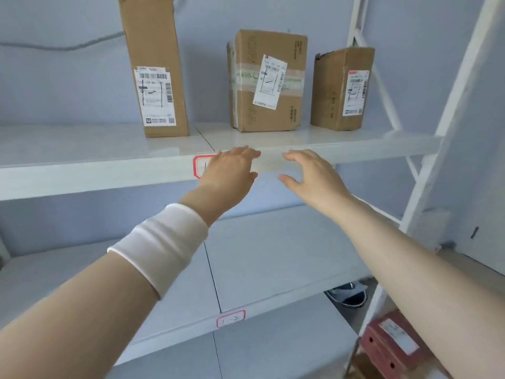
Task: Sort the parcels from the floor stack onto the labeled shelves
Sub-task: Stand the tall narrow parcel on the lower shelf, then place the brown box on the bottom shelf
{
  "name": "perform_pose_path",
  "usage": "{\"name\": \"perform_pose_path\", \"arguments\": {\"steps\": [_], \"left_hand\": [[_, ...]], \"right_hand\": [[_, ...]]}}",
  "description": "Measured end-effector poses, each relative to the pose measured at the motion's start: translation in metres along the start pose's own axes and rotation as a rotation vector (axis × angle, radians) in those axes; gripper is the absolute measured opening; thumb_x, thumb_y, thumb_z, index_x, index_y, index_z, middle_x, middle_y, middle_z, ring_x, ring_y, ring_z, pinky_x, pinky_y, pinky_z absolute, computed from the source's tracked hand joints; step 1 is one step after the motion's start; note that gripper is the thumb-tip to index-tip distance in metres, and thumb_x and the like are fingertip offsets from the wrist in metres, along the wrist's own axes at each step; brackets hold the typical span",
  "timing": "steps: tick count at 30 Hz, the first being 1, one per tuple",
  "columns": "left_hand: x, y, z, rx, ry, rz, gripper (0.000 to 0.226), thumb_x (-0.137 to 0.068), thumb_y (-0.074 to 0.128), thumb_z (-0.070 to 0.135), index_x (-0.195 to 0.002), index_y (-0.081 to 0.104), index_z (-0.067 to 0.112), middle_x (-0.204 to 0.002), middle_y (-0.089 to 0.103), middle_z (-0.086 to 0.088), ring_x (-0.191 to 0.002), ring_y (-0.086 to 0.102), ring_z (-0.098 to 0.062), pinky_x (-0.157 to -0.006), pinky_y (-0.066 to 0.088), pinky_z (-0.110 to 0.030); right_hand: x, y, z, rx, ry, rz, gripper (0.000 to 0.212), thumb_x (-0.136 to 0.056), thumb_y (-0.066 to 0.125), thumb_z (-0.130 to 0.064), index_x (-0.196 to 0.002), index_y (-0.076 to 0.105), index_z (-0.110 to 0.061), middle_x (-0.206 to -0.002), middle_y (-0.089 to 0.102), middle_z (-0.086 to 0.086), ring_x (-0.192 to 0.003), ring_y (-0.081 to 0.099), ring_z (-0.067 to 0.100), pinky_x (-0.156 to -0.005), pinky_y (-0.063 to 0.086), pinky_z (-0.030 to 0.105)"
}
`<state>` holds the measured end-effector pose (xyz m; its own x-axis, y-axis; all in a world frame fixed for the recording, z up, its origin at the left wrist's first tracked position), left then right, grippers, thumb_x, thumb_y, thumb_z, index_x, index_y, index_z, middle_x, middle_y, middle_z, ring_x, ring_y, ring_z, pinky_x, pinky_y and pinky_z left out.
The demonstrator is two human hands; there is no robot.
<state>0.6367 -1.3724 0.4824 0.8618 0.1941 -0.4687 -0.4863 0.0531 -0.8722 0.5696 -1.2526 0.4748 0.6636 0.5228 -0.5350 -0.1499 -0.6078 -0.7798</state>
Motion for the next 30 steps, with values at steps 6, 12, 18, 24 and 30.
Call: {"name": "perform_pose_path", "arguments": {"steps": [6,12,18,24,30], "left_hand": [[0.011,0.071,0.084,0.079,0.123,-0.162,0.048,-0.098,0.043,0.022,-0.145,0.03,0.02,-0.153,0.028,-0.003,-0.14,0.029,-0.021,-0.115,0.017,-0.036],[0.014,0.144,0.207,0.15,0.274,-0.277,0.048,-0.098,0.044,0.023,-0.144,0.032,0.02,-0.15,0.034,-0.003,-0.136,0.034,-0.025,-0.113,0.019,-0.036],[0.033,0.226,0.336,0.212,0.438,-0.416,0.047,-0.097,0.044,0.025,-0.143,0.034,0.02,-0.147,0.039,-0.004,-0.132,0.039,-0.025,-0.11,0.025,-0.034],[0.061,0.317,0.416,0.299,0.487,-0.618,0.038,-0.096,0.044,0.021,-0.133,0.045,0.015,-0.133,0.053,-0.007,-0.118,0.053,-0.028,-0.101,0.042,-0.037],[0.07,0.4,0.448,0.378,0.451,-0.754,0.037,-0.096,0.046,0.026,-0.133,0.046,0.02,-0.126,0.058,-0.003,-0.109,0.059,-0.022,-0.084,0.043,-0.024]], "right_hand": [[0.077,-0.018,0.09,0.067,0.215,-0.03,0.048,-0.091,0.056,-0.029,-0.137,0.044,-0.017,-0.142,0.043,0.002,-0.132,0.039,0.019,-0.104,0.033,0.031],[0.161,-0.048,0.199,0.115,0.431,-0.08,0.049,-0.092,0.056,-0.029,-0.137,0.044,-0.016,-0.142,0.043,0.004,-0.131,0.04,0.019,-0.106,0.032,0.033],[0.259,-0.08,0.312,0.08,0.688,-0.071,0.049,-0.091,0.057,-0.028,-0.137,0.045,-0.016,-0.142,0.044,0.004,-0.13,0.042,0.019,-0.104,0.032,0.028],[0.352,-0.075,0.398,0.096,0.958,-0.165,0.052,-0.092,0.054,-0.035,-0.14,0.04,-0.019,-0.144,0.042,0.002,-0.134,0.039,0.019,-0.108,0.033,0.035],[0.393,-0.046,0.465,0.015,1.131,-0.214,0.049,-0.093,0.054,-0.032,-0.138,0.043,-0.015,-0.141,0.045,0.002,-0.131,0.041,0.019,-0.103,0.034,0.029]]}}
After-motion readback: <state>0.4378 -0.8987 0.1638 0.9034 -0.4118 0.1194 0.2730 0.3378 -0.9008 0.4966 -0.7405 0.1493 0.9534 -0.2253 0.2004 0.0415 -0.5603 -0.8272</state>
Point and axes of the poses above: each hand's wrist, its own x-axis away from the middle knuckle, its own y-axis out of the palm, z = x × y, the point moved 7 cm from there along -x, towards the middle knuckle
